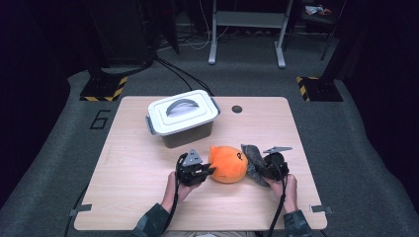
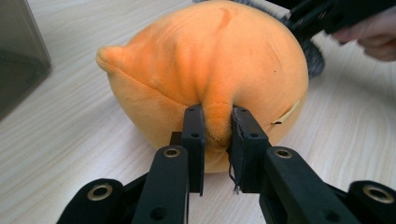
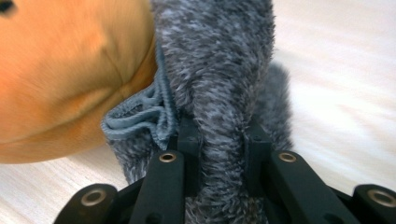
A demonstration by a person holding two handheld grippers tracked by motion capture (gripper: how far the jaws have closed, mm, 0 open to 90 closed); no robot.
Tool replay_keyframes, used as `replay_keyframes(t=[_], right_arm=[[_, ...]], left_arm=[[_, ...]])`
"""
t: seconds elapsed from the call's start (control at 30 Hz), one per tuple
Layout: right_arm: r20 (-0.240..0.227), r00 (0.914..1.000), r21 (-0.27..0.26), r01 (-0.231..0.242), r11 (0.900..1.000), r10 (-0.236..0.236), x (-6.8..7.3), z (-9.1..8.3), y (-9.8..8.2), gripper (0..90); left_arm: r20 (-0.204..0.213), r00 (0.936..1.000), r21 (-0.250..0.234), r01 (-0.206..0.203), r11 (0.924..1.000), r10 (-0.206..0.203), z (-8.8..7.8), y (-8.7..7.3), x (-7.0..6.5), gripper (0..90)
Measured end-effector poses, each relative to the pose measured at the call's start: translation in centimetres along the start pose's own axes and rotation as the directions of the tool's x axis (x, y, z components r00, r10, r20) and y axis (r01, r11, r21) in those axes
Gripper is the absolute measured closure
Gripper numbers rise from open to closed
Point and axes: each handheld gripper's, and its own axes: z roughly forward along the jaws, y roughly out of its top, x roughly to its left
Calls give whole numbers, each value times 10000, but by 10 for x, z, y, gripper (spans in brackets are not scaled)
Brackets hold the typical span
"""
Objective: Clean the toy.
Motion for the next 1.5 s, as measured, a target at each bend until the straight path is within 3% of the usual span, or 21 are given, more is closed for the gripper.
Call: replay_keyframes(t=[0.2, 0.37, 0.5, 0.6, 0.7, 0.8, 1.0, 1.13, 1.27, 1.37, 1.5], right_arm=[[111, 9998, -1114, 184, 9936, -173, 3, -39, 14, 744], [-376, 9975, -1805, 517, 9822, -594, 21, -57, 29, 743], [-390, 9935, -1966, 977, 9756, -1073, 36, -56, 38, 744], [-588, 9916, -1744, 1036, 9792, -1153, 43, -49, 42, 744], [-562, 9890, -1408, 1282, 9817, -1372, 45, -38, 43, 744], [-513, 9908, -1312, 1179, 9843, -1255, 42, -33, 44, 745], [-387, 9922, -1236, 1128, 9859, -1183, 39, -30, 45, 745], [-402, 9928, -1227, 1071, 9867, -1127, 38, -29, 46, 744], [-434, 9937, -1216, 978, 9877, -1037, 35, -28, 46, 744], [-447, 9950, -1181, 832, 9895, -889, 32, -27, 45, 743], [-592, 9953, -1241, 682, 9899, -760, 25, -28, 44, 743]], left_arm=[[16, 10000, 22, -10, 10000, 10, 2, 2, 0, 768], [6, 10000, -58, 49, 10000, -49, 5, 3, -2, 767], [74, 10000, 9, -25, 10000, 25, 8, 5, -1, 765], [89, 10000, -14, -29, 10000, 30, 9, 6, 0, 764], [-25, 9999, -51, -120, 9999, 120, 10, 6, 1, 752], [-54, 9999, -126, -163, 9998, 163, 9, 6, 1, 718], [-457, 9947, -74, -923, 9957, 919, 4, 4, -8, 526], [-759, 9883, -60, -1328, 9911, 1320, 5, 3, -14, 493], [-958, 9817, 210, -1634, 9863, 1646, 14, 3, -16, 541], [-1002, 9817, -229, -1650, 9860, 1620, 17, 2, -17, 634], [-923, 9821, -366, -1683, 9851, 1644, 18, 5, -16, 767]])
